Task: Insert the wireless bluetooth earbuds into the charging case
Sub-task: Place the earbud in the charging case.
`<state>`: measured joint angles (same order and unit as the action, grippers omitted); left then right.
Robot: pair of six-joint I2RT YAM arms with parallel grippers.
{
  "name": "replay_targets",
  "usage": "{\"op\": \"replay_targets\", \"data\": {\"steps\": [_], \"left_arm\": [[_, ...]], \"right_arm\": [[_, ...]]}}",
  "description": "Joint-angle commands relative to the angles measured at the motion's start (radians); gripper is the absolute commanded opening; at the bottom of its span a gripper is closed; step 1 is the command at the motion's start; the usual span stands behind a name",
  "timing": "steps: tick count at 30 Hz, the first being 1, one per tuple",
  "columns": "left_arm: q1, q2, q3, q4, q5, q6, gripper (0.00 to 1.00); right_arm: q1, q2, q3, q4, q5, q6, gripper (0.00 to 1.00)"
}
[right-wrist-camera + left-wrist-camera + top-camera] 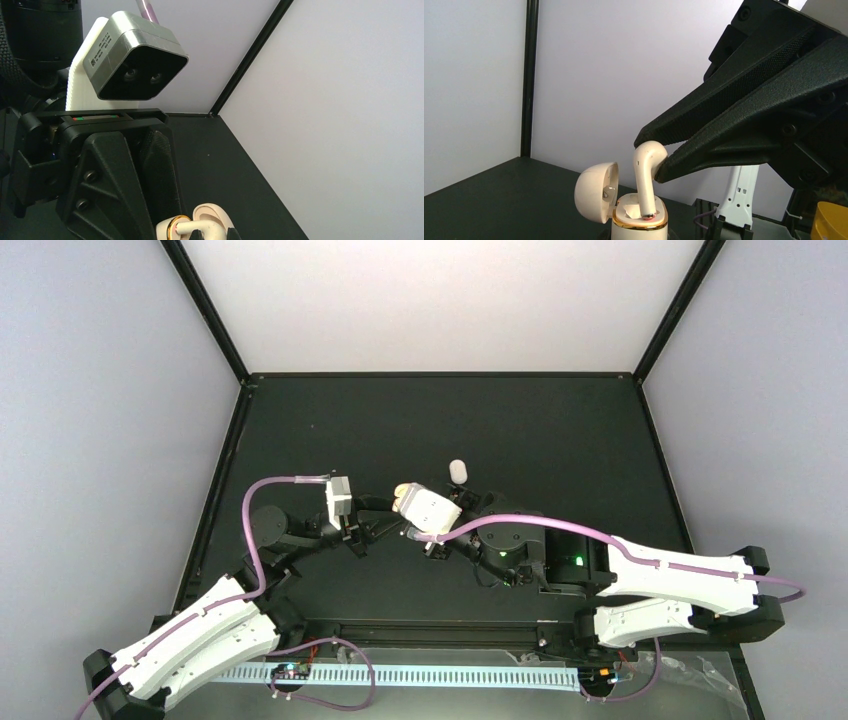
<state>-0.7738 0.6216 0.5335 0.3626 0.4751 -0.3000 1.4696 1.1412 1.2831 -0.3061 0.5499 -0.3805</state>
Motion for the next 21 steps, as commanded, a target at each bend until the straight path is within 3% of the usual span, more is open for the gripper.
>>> {"op": "replay_targets", "data": {"steps": [1, 21], "left_arm": [[-0.005, -0.013, 0.011, 0.006, -0.006, 0.009, 0.02], [-0.006, -0.031, 0.009, -0.01, -0.007, 0.031, 0.02]], "right_arm": [[0.008, 0.009, -0.005, -0.02, 0.023, -0.006, 0.03], [0.008, 0.009, 0.002, -0.057, 0.006, 0.0, 0.03]]}}
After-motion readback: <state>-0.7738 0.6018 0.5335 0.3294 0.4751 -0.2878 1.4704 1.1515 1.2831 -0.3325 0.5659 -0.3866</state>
